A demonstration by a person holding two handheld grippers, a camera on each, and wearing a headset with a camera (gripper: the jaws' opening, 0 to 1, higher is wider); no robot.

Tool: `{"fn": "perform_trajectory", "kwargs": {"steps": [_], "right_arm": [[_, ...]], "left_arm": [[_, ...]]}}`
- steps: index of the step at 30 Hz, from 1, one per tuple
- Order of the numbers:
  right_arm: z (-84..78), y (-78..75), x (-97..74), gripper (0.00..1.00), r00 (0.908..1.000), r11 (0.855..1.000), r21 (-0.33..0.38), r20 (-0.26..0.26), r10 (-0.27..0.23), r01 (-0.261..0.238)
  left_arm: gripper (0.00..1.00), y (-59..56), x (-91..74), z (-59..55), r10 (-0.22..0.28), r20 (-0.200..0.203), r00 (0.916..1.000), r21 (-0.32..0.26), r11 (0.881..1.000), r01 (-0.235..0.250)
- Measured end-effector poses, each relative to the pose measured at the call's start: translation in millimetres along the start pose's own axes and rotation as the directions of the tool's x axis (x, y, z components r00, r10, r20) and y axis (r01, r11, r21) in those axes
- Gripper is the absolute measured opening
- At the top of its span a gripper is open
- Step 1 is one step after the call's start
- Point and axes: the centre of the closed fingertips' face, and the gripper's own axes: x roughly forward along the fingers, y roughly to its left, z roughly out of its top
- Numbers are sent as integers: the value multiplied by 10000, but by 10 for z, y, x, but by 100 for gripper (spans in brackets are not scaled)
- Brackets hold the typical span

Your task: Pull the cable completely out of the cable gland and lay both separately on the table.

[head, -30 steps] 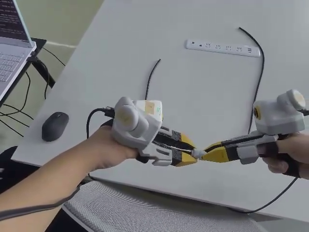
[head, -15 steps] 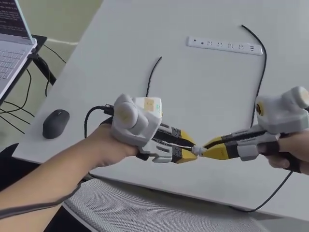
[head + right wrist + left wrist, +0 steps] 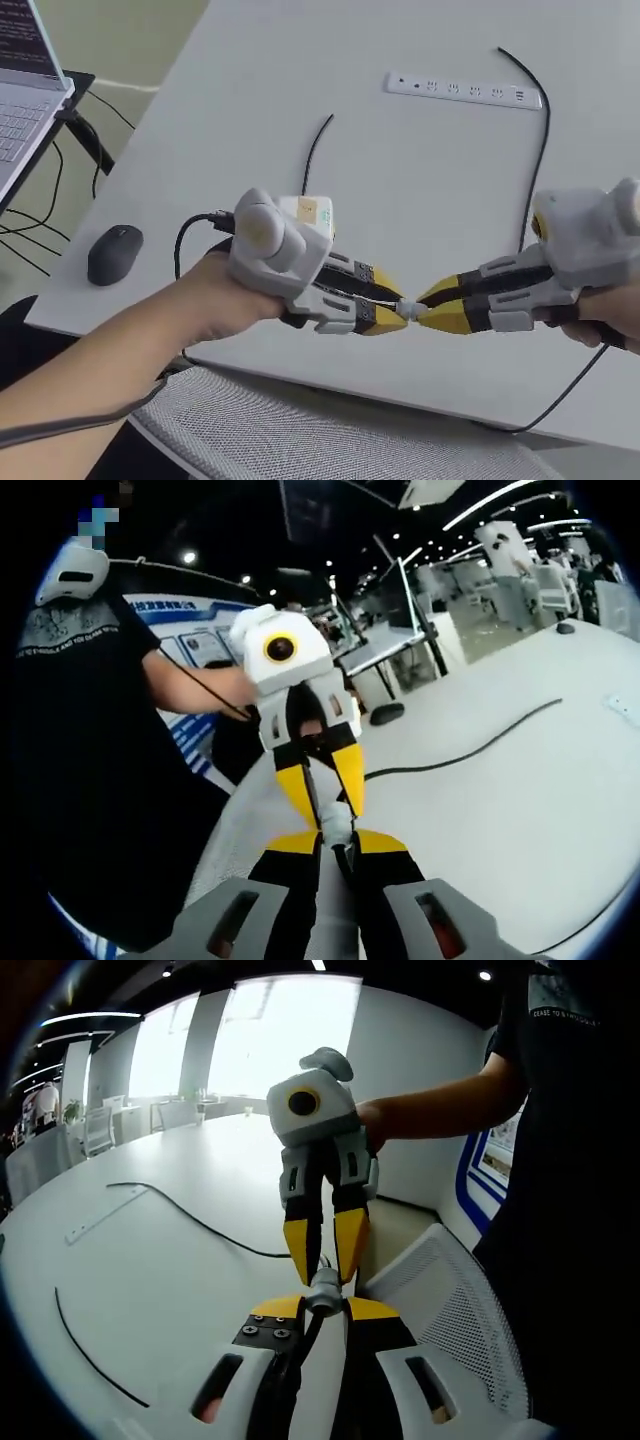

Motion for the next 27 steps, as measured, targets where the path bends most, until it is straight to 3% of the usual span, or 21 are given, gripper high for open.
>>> {"fn": "perform_trajectory", "kwargs": {"steps": [6,12,18,21,27], "right_arm": [[-27,22,20,7,9960,9861,-1555,-586,-674,576],[-28,35,25,7,9838,9487,-2961,-1022,-1471,1111],[-3,43,37,7,9753,9226,-3533,-944,-1998,1549],[20,36,31,7,9692,9007,-3963,-879,-2302,1780],[-10,12,46,7,9586,8718,-4510,-1052,-2647,1913]], "left_arm": [[15,-26,-3,-5,-30,-22,10000,-87,10000,30],[15,-49,-5,-1,-129,-4,9999,-321,9994,128],[15,-33,-38,19,-119,87,9999,-439,9990,122],[15,-23,-54,30,-88,201,9998,-554,9984,99],[15,-31,-52,8,-30,130,9999,-513,9987,37]]}}
